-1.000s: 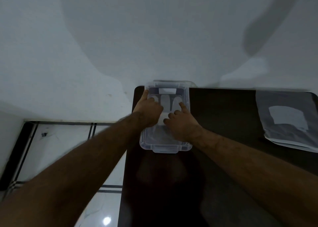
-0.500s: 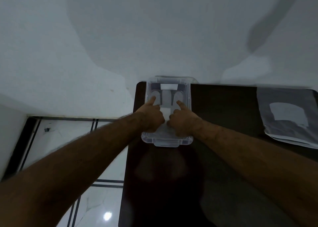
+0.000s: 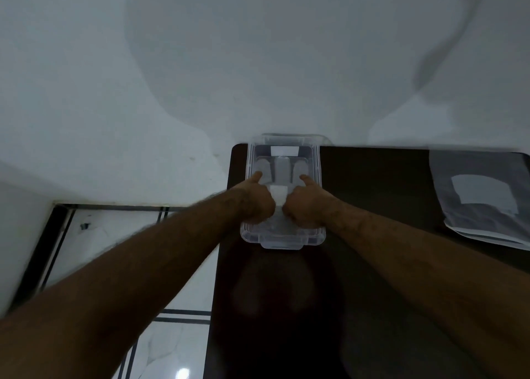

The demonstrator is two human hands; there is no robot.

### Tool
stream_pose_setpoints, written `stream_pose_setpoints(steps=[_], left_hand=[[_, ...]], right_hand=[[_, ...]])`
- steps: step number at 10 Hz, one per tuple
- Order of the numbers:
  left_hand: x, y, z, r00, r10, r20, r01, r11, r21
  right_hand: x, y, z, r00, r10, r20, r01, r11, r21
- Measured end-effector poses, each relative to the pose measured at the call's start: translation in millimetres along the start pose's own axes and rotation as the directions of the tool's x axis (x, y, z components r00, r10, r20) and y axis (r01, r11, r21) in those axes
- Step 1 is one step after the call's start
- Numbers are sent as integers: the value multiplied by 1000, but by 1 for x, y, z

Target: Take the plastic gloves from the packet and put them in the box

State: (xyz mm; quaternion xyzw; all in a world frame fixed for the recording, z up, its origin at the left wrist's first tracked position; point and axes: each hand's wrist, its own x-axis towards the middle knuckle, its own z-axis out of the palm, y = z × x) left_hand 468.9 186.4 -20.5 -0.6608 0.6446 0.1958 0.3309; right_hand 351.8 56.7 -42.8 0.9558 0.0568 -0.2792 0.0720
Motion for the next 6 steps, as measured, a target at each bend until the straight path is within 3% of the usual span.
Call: stream_pose_setpoints(steps=[1, 2, 3, 4, 5, 6], left_hand=[[16, -23, 3, 980, -119, -156, 118, 993, -18], [31, -36, 4, 956, -248, -157, 227, 964, -140], [42, -37, 3, 966, -250, -68, 241, 963, -118], [42, -33, 7, 966, -235, -106, 228, 971, -74], [21, -28, 1, 942, -275, -193, 260, 960, -103], [-5, -8, -2, 859, -376, -346, 327, 925, -194]], right_hand=[[12, 14, -7, 987, 95, -129, -98, 995, -14], [26, 28, -12, 987, 137, -90, -141, 989, -41], [36, 34, -13, 989, 148, -11, -149, 987, -64], [33, 31, -12, 988, 146, -57, -148, 989, -29], [12, 28, -11, 970, 157, -187, -158, 987, 9], [-11, 27, -15, 921, 244, -304, -231, 970, 81]])
